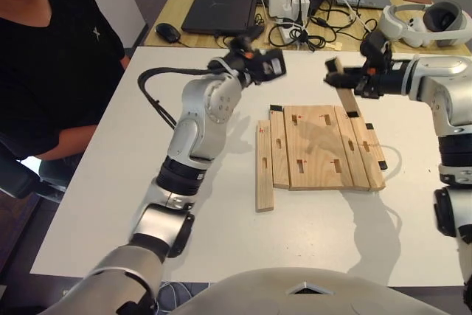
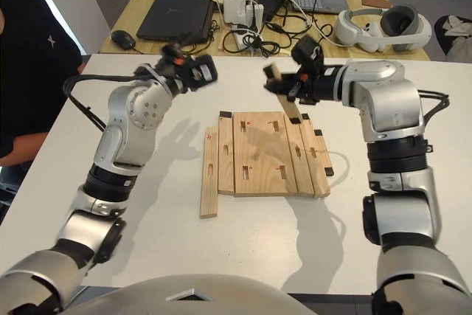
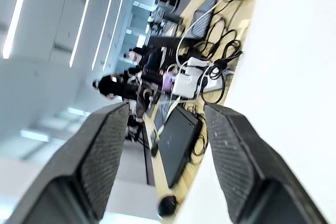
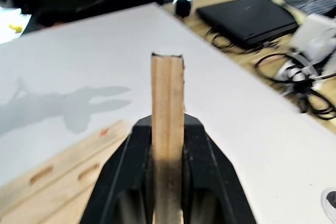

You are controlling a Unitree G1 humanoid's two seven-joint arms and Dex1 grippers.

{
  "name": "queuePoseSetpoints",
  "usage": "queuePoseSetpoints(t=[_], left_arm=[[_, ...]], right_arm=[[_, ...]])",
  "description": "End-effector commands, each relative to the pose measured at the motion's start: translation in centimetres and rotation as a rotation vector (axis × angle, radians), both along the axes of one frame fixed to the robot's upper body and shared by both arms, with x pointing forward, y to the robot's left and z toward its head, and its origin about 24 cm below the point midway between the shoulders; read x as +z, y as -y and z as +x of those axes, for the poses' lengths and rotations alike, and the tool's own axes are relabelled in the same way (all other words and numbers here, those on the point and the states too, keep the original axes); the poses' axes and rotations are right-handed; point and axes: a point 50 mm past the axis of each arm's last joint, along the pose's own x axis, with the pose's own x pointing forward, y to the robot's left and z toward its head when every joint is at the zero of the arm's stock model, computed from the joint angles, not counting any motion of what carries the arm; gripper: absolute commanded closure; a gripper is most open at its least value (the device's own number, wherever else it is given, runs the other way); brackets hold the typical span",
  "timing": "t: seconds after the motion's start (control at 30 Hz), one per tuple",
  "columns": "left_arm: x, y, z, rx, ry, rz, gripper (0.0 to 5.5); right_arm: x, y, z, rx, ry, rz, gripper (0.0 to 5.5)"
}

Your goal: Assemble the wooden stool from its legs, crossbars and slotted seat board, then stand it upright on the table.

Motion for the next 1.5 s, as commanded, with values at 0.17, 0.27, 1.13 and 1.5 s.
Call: queuePoseSetpoints(t=[0.17,0.27,1.13,1.5], left_arm=[[-4.3,-1.2,-5.5,0.274,-0.173,-0.694,2.91],[-5.4,-1.2,-6.4,0.303,-0.209,-0.739,2.91],[0.7,9.0,-6.8,-0.309,-0.592,-0.867,2.91],[-0.7,5.1,-5.5,-0.176,-0.497,-0.653,2.91]], right_arm=[[-4.6,7.4,-6.1,-0.714,0.023,0.373,5.12],[-5.5,9.8,-7.1,-0.847,0.011,0.435,5.12],[-0.7,-6.9,-3.8,-0.041,-0.101,0.894,5.12],[0.7,0.2,-5.8,0.134,-0.130,0.620,5.12]])
